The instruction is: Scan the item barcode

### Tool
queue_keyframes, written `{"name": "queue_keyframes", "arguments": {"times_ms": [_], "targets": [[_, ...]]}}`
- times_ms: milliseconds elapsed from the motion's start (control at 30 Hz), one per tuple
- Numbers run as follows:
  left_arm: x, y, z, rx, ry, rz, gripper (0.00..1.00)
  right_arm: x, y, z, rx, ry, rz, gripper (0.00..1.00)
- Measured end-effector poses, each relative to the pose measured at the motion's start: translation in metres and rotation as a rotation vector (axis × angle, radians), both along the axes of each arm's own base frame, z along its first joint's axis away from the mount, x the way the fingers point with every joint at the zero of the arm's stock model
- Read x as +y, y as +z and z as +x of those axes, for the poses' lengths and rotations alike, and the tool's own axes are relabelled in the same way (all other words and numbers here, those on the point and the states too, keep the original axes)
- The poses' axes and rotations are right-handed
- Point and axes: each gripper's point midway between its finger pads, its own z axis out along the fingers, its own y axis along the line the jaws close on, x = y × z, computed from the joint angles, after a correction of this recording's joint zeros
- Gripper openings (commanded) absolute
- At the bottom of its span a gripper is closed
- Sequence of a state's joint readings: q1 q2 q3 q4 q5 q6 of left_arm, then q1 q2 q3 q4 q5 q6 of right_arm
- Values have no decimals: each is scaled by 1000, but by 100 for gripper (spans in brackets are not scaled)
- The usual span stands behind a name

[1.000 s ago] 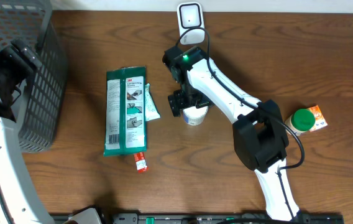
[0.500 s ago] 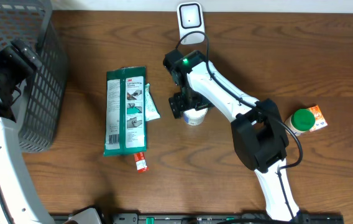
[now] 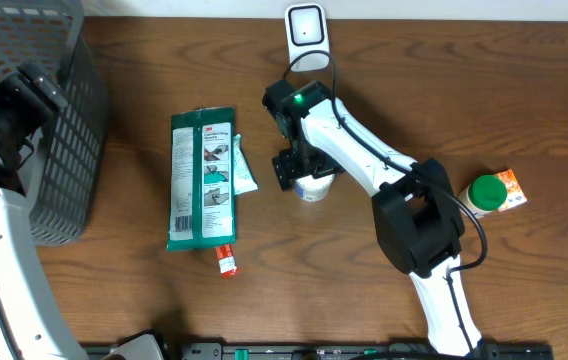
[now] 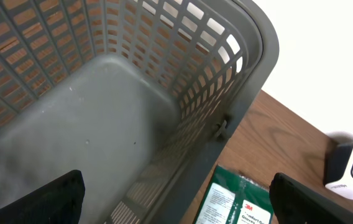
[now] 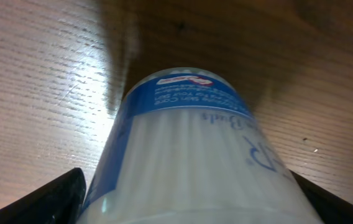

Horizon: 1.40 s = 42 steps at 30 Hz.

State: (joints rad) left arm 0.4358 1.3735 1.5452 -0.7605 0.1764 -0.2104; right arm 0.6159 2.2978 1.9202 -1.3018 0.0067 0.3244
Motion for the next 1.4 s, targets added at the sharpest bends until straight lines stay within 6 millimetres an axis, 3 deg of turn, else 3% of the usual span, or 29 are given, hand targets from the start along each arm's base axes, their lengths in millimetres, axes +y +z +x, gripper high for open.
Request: {"name": "queue_keyframes", "arguments": {"times_ms": [267, 400, 567, 733, 1033, 1200, 1400], "targets": [[0, 0, 0, 0, 0, 0, 93, 6, 1, -8, 46, -13, 45, 92], [0, 0, 0, 0, 0, 0, 93, -1, 2, -9, 76, -73, 51, 94], [0, 0, 0, 0, 0, 0, 93, -10, 3, -3, 112, -179, 92, 94], [0, 0, 0, 0, 0, 0, 93, -6, 4, 0, 122, -203, 139, 91], [0, 0, 0, 0, -1, 0, 93, 4, 17, 11, 84, -110, 195, 80], [0, 0, 0, 0, 0, 0, 93, 13, 33, 28, 13, 10, 245, 81], [0, 0, 0, 0, 0, 0, 93, 9, 35, 27, 1, 170, 218, 88]]}}
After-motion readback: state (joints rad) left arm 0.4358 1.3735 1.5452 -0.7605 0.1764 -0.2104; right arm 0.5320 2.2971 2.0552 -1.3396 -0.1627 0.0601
